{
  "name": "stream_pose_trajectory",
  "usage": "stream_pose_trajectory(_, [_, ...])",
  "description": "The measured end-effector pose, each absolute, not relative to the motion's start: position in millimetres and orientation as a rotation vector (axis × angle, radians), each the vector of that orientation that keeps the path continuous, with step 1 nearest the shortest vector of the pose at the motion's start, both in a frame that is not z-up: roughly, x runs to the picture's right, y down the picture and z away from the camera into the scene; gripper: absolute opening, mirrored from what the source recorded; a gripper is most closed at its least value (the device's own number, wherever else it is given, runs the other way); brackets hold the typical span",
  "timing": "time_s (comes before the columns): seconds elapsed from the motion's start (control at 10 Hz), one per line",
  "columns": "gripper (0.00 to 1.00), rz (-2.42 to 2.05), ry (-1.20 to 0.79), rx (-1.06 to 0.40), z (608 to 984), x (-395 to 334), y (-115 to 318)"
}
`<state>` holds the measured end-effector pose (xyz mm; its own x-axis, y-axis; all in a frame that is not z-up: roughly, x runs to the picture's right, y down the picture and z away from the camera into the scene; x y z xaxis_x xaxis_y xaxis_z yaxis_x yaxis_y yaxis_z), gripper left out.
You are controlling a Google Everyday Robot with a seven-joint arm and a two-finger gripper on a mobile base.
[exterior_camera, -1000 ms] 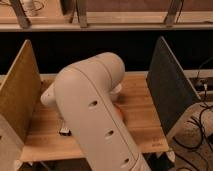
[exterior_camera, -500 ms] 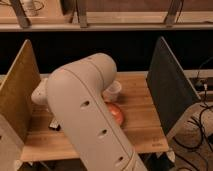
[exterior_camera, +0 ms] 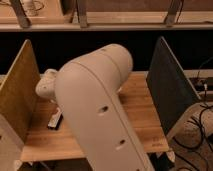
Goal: Push the eraser across the table
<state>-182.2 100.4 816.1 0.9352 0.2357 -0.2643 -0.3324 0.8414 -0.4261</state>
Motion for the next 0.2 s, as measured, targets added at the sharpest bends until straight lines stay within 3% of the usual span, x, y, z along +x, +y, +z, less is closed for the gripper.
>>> stream_pose_trajectory(0.2, [0.00,0.465,0.360,-0.446,773.2,-97.3,95.9])
